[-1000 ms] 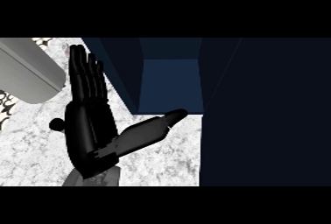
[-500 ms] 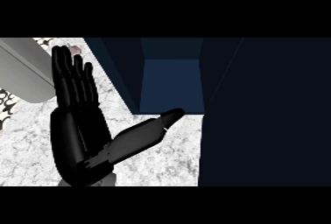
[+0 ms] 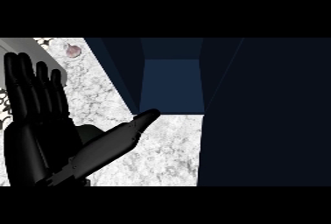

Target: Pick up the wine, place it into the cabinet and close the cabinet

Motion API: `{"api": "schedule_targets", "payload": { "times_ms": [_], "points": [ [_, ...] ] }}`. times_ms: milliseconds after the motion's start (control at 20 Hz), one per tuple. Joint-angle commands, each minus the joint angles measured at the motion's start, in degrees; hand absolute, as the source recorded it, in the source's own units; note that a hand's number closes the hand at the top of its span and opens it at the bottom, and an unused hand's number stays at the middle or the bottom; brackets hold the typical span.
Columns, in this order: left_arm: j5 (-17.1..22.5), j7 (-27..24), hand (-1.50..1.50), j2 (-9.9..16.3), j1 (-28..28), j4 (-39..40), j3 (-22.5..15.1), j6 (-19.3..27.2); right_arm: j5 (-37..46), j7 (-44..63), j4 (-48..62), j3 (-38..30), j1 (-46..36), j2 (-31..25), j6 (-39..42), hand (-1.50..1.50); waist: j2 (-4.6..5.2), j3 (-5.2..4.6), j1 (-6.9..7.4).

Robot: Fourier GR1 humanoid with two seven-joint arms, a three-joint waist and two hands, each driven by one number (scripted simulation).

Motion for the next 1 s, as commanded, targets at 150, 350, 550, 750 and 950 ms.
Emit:
{"api": "schedule_targets", "payload": {
  "times_ms": [150,350,550,750,950],
  "points": [
    [2.1,-1.0,-1.50,2.2,5.3,-4.4,4.2,-1.4,0.0,5.1,-10.3,2.3,1.9,0.7,-1.8,-1.50,0.08,-0.06,-0.31],
    [0.1,2.5,-1.50,3.0,11.1,-13.6,4.8,-5.8,-1.0,2.9,-7.5,0.4,2.1,0.6,-0.9,-1.50,-0.01,-0.02,0.09],
    [6.8,0.2,-1.50,3.8,9.6,-8.9,8.9,-4.5,-1.7,8.0,-12.2,1.1,0.3,0.2,-2.4,-1.50,0.07,-0.07,-0.44],
    [13.0,-6.0,-1.50,3.8,17.4,-9.5,6.9,-1.5,-2.4,6.7,-7.9,-1.3,-2.9,-0.6,-1.4,-1.50,0.13,-0.07,-0.14],
    [24.0,-12.2,-1.50,7.0,18.9,-7.4,12.7,-2.0,-3.1,5.4,-8.1,-1.5,-0.3,0.2,-0.6,-1.50,0.16,-0.08,-0.34]
  ]
}}
